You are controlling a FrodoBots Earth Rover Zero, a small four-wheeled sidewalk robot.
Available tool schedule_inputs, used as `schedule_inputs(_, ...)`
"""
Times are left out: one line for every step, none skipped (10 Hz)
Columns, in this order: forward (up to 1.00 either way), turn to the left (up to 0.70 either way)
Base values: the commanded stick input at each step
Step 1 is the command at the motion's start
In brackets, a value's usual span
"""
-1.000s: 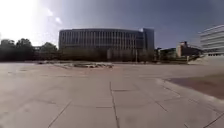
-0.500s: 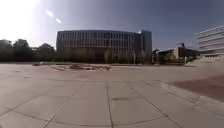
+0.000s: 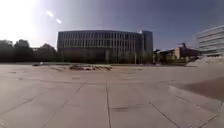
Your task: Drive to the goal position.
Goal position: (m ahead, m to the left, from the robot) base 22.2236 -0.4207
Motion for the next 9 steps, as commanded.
schedule_inputs(0.70, 0.01)
schedule_inputs(0.70, 0.01)
schedule_inputs(0.70, 0.01)
schedule_inputs(0.70, 0.01)
schedule_inputs(0.70, 0.01)
schedule_inputs(0.70, 0.01)
schedule_inputs(0.70, 0.01)
schedule_inputs(0.70, 0.01)
schedule_inputs(0.70, 0.01)
